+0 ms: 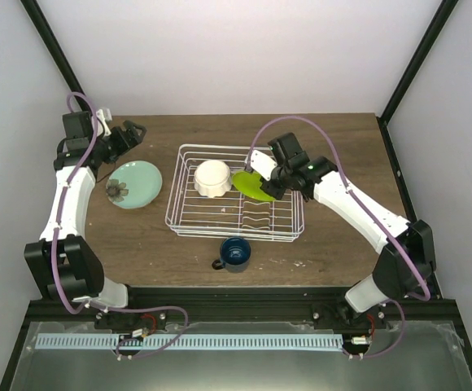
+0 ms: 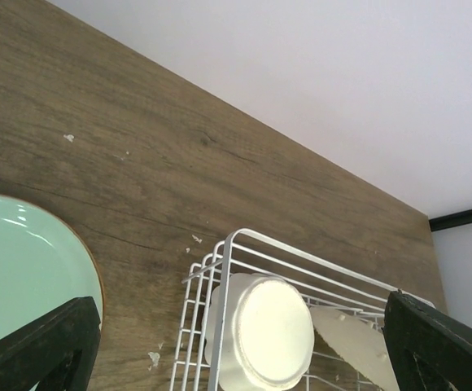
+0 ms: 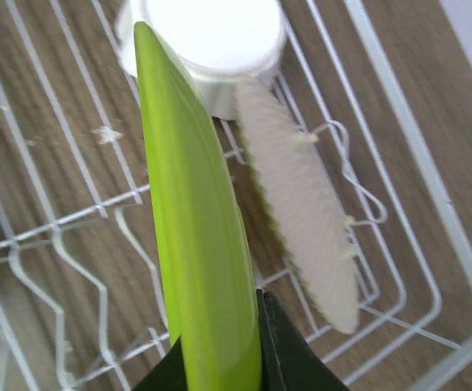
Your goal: Load the mixed dishes into the dish rack
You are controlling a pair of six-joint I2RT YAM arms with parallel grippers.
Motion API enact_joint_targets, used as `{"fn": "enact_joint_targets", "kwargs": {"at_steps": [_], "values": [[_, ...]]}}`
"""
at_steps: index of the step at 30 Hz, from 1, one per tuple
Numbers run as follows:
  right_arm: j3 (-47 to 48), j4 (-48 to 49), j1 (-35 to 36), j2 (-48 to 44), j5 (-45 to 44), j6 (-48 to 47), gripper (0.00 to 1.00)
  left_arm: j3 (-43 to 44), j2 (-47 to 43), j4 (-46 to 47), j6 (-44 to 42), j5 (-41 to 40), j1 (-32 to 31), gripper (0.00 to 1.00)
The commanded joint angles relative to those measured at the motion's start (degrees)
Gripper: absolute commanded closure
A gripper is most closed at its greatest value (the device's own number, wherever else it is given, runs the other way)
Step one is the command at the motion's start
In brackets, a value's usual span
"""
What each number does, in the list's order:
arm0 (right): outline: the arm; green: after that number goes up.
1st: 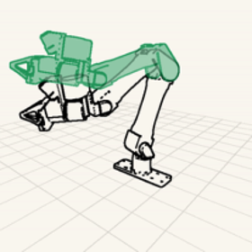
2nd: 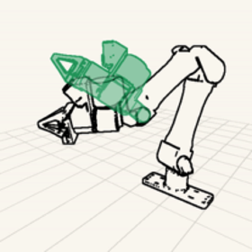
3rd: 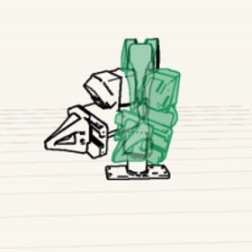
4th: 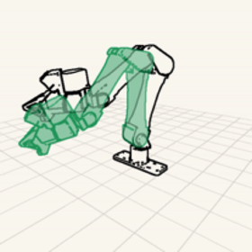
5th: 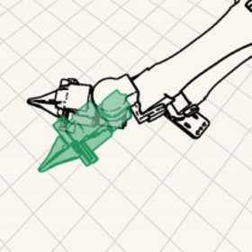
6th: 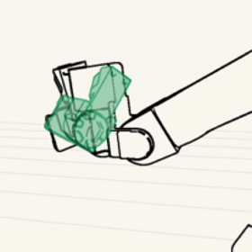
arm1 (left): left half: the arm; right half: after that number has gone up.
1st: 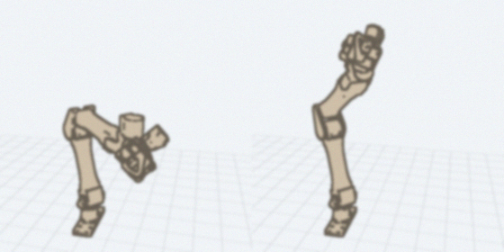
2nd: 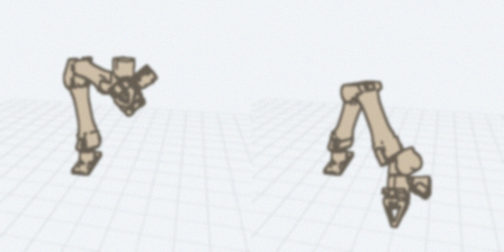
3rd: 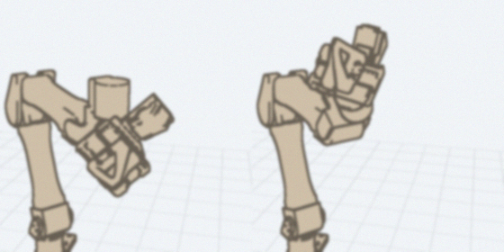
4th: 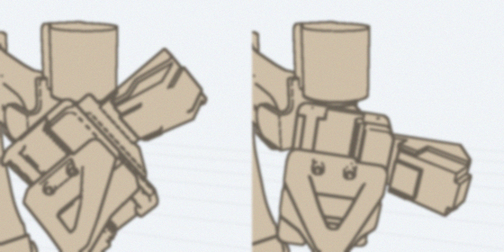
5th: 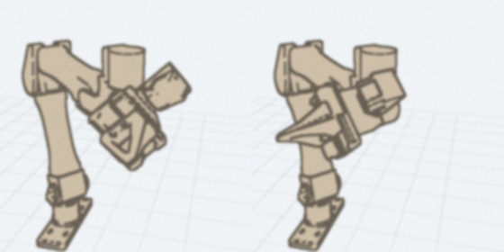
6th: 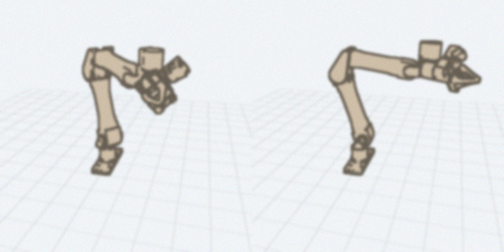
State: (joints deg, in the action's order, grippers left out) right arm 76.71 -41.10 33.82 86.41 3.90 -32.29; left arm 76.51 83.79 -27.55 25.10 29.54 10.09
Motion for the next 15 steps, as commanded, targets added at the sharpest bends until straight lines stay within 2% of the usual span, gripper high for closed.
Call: {"fn": "enact_joint_targets", "kwargs": {"at_steps": [1,4,15], "values": [[-0.46,4.96,0.2,0.07,-11.58,-3.82,0.99,-0.82,-0.09,0.74,-0.41,-0.33,0.03,0.04],[0.53,6.92,-0.08,0.87,-16.08,-6.21,0.99,-0.65,0.07,0.62,-0.38,-0.2,0.02,0.04],[2.22,9.06,-0.87,2.19,-16.38,-8.97,0.99,-0.31,0.15,-0.05,-0.8,-0.15,0.08,0.04]]}}
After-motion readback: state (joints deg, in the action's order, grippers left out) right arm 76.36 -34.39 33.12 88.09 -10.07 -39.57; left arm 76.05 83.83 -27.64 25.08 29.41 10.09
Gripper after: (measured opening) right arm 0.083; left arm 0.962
